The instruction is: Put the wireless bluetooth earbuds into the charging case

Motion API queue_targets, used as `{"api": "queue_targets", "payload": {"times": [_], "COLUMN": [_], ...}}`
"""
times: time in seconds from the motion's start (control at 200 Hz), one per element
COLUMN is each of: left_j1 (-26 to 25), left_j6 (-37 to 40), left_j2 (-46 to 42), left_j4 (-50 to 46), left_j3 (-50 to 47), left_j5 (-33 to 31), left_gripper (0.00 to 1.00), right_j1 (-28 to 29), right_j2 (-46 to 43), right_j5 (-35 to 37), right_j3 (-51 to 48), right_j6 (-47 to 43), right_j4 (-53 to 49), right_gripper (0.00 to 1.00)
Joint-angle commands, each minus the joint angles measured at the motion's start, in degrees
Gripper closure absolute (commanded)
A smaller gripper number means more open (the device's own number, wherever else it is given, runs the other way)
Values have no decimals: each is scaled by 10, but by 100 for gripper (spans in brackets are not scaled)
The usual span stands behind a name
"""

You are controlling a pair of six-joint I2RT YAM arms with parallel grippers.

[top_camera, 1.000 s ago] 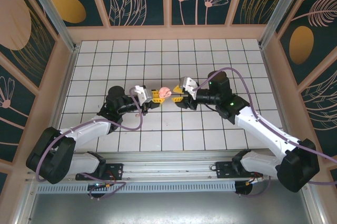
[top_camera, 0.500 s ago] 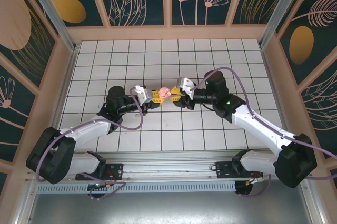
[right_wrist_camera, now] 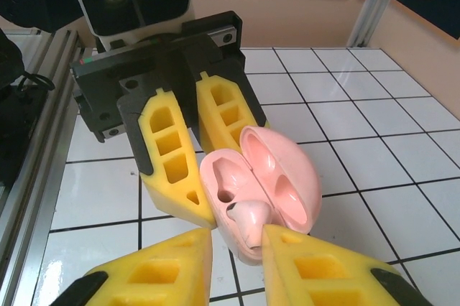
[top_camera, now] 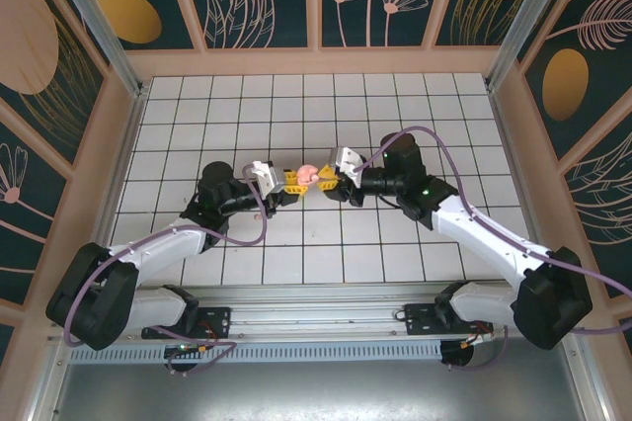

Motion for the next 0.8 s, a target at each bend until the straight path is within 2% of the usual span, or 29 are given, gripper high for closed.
{"api": "queue_targets", "payload": {"times": [0.0, 0.28, 0.601, 0.796], "left_j1": [-3, -3, -3, -3], "left_j6": [6, 8, 6, 4], "left_j2": [-17, -23, -22, -21], "left_j4": [11, 3, -1, -1], "left_j3": [10, 11, 9, 12], "left_j5": [5, 1, -7, -4], "left_gripper": [84, 84, 84, 84], "right_j1": [9, 16, -2, 1], "right_j2": [15, 27, -50, -37], "right_j5": [-5, 5, 21, 6], "right_j3": [15, 27, -6, 7], "right_j6": [-22, -33, -15, -17], "right_j4": [-17, -33, 2, -5], "right_gripper": [75, 76, 71, 75]}}
